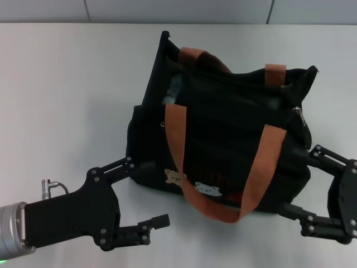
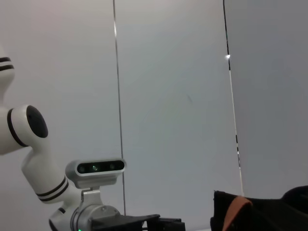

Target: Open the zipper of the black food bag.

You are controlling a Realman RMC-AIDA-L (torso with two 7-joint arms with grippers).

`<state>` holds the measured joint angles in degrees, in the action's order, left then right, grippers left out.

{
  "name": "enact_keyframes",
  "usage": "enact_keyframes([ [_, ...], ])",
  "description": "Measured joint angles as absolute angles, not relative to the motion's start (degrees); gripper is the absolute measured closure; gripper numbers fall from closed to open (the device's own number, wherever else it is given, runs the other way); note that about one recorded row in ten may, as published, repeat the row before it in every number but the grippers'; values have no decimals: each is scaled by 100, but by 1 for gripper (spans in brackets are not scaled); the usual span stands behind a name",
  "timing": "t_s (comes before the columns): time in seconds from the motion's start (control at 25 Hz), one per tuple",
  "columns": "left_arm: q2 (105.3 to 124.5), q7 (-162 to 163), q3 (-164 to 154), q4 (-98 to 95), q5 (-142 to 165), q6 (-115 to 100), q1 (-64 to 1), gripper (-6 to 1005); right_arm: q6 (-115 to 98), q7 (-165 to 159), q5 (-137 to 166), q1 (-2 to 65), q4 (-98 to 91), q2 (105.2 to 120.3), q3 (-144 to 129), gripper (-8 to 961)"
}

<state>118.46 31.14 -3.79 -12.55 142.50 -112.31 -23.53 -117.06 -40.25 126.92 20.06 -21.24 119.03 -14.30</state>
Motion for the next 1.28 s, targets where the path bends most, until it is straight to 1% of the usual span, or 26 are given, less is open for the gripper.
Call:
enact_keyframes([
  [0.28, 11847, 3165, -385, -1254, 14261, -11230, -2425, 170, -11765, -4180, 12654, 1938, -2299, 11901, -1379, 112],
  [0.64, 11848, 3164, -387, -1252, 14248, -11232, -2440, 170, -12325, -3961, 11805, 1548, -2328, 11900, -1031, 112],
  [1.0, 11848, 3143, -387, -1244, 14252, -11233, -2476, 170, -12270, -3741, 11913, 1736, -2281, 11910, -1986, 112],
  [1.28, 11847, 3140, -387, -1241, 14240, -11233, -2477, 170, -12078, -3747, 11912, 1786, -2227, 11920, -2075, 112],
])
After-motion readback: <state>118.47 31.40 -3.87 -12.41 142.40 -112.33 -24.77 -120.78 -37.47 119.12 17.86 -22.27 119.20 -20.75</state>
